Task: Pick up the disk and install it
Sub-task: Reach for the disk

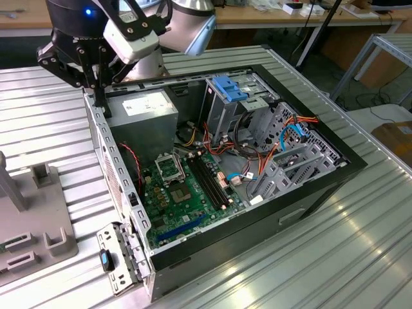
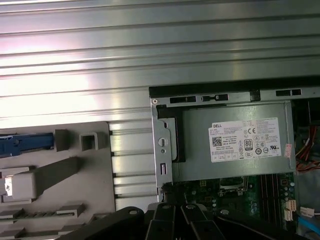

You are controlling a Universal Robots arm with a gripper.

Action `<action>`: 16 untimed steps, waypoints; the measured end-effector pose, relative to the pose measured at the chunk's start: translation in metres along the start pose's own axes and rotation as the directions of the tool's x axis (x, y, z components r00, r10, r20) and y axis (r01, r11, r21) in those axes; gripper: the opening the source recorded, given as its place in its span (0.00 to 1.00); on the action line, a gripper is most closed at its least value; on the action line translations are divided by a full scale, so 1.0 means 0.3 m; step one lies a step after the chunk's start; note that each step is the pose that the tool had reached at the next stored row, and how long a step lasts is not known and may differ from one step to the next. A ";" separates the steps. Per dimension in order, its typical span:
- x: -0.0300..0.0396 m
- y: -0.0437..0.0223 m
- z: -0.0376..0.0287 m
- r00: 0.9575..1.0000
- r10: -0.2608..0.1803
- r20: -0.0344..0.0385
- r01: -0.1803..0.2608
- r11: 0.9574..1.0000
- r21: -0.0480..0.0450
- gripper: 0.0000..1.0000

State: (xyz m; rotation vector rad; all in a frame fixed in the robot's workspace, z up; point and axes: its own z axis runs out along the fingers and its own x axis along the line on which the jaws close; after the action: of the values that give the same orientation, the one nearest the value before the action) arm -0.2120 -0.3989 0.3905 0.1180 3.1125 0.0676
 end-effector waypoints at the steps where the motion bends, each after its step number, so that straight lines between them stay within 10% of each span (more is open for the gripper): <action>1: 0.009 -0.001 0.000 1.000 0.000 0.000 0.000 1.000 0.000 0.11; 16: 0.202 -0.015 -0.004 1.000 0.000 0.000 0.000 1.000 0.000 0.11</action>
State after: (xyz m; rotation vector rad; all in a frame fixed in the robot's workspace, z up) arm -0.2727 -0.3989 0.3900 0.1180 3.1124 0.0676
